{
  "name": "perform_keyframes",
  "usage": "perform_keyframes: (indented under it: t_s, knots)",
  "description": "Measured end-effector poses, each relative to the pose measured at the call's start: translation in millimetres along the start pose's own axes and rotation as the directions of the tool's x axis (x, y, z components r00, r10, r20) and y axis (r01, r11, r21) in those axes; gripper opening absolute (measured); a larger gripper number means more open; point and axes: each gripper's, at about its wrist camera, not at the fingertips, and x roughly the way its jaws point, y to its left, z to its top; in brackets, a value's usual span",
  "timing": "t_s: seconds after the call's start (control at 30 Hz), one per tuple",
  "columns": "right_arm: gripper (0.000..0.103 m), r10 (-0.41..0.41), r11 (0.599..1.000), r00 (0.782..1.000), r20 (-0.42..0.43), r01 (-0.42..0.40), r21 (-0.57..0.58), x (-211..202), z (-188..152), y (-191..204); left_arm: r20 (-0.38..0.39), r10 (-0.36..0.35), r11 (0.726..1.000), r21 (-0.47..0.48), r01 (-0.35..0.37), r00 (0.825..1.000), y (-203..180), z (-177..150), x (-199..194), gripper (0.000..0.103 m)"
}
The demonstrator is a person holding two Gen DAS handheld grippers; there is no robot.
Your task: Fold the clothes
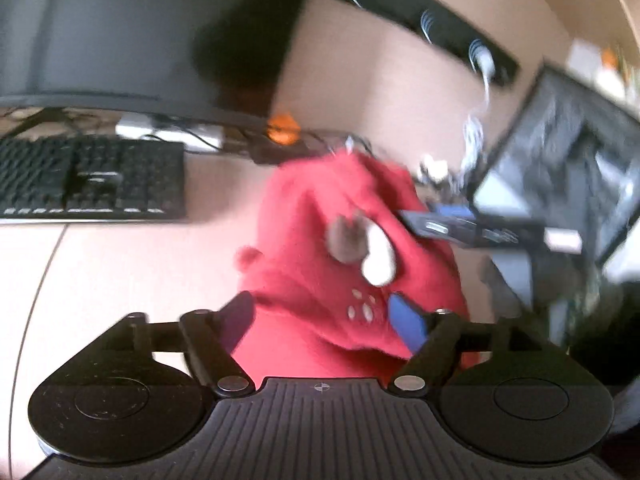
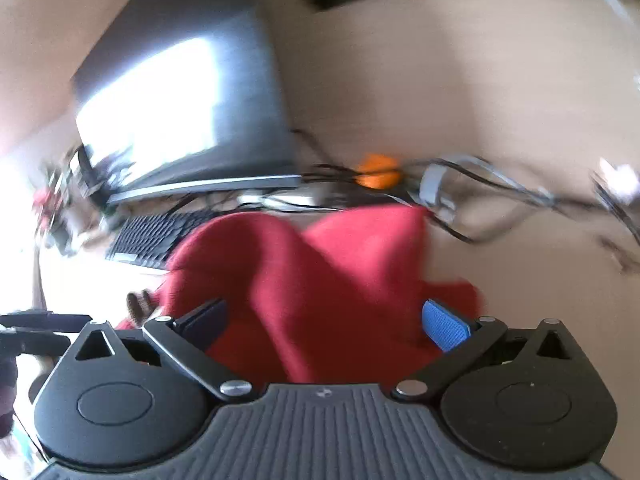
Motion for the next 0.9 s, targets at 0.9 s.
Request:
perform_keyframes:
  t_s: [0.9]
  knots:
    - [0.078,-0.048,0.991,0.998,-0.030,0.044,-0.128,24.7,-16.6,45.3,0.048,0.040,0.996,0.072,-0.044,0.998,-20.4,57.5,39.3,0.091]
